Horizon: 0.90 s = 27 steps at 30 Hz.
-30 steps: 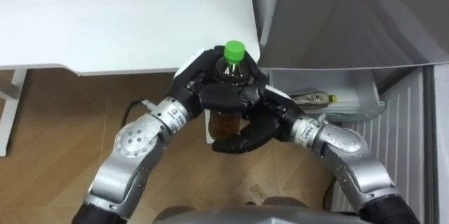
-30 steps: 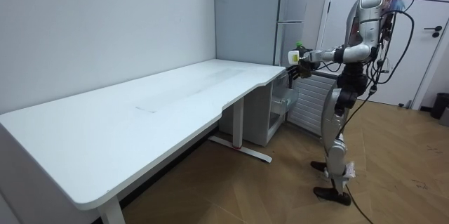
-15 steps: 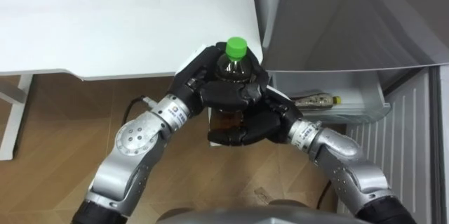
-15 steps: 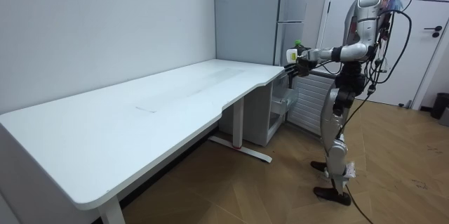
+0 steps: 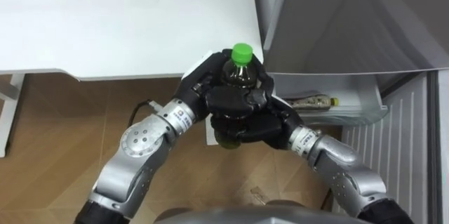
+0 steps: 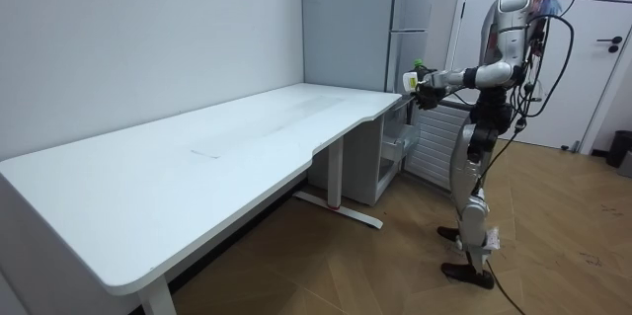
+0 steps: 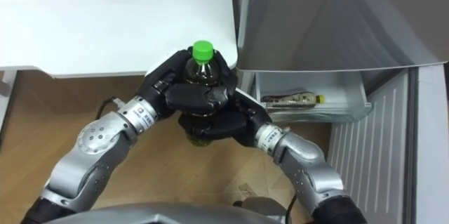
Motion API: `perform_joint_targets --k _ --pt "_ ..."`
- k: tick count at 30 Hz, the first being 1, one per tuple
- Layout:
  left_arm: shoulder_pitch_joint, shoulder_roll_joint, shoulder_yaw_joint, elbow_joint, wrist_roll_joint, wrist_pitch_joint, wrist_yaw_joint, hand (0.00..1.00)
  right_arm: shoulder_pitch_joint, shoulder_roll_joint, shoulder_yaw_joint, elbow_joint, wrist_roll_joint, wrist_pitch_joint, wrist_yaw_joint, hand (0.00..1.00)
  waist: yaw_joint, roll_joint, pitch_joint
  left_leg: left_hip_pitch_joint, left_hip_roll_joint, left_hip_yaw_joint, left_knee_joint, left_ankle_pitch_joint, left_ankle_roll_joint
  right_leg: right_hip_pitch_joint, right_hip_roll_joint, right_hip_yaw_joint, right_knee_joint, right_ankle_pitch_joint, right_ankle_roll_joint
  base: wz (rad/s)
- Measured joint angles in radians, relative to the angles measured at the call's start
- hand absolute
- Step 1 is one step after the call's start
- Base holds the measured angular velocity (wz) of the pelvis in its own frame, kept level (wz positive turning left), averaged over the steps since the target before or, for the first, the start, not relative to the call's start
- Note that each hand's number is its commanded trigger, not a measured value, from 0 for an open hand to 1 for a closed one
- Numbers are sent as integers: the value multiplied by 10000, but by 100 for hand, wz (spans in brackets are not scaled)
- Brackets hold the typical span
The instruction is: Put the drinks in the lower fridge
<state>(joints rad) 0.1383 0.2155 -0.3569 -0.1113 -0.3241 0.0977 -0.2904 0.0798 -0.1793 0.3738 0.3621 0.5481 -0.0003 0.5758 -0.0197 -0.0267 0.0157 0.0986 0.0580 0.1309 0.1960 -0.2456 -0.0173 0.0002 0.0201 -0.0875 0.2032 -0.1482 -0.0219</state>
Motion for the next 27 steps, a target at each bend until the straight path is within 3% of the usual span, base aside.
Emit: perform_joint_targets --k 1,3,4,5,24,27 --pt "0 -29 3 0 -15 0 24 100 -6 75 -1 88 5 -87 1 100 -1 -7 -4 15 1 1 3 0 0 29 0 -2 -4 0 0 0" --pt "2 -40 9 0 -102 4 91 80 -10 136 59 196 5 -253 -37 100 -3 -6 -3 14 2 1 3 0 0 29 1 -6 -4 2 0 0" --pt "7 -41 4 0 -238 44 180 47 -10 137 126 207 5 -309 -99 100 -4 -5 -2 15 2 -1 5 0 0 30 2 -11 -2 6 -1 0" --pt "7 -40 4 0 -369 55 227 0 -10 135 174 219 6 -313 -141 100 -4 -6 -3 15 4 -1 5 0 0 31 3 -15 0 8 -3 0" --pt "2 -27 75 29 -548 42 493 0 27 85 660 534 818 30 57 100 -21 70 16 -36 -1 -9 36 0 2 0 0 -46 -15 53 3 0" --pt "-16 -27 30 26 -543 -122 493 0 26 60 648 548 818 63 43 100 -29 105 8 -73 -1 -6 37 0 2 -37 -2 -48 -18 53 4 0"
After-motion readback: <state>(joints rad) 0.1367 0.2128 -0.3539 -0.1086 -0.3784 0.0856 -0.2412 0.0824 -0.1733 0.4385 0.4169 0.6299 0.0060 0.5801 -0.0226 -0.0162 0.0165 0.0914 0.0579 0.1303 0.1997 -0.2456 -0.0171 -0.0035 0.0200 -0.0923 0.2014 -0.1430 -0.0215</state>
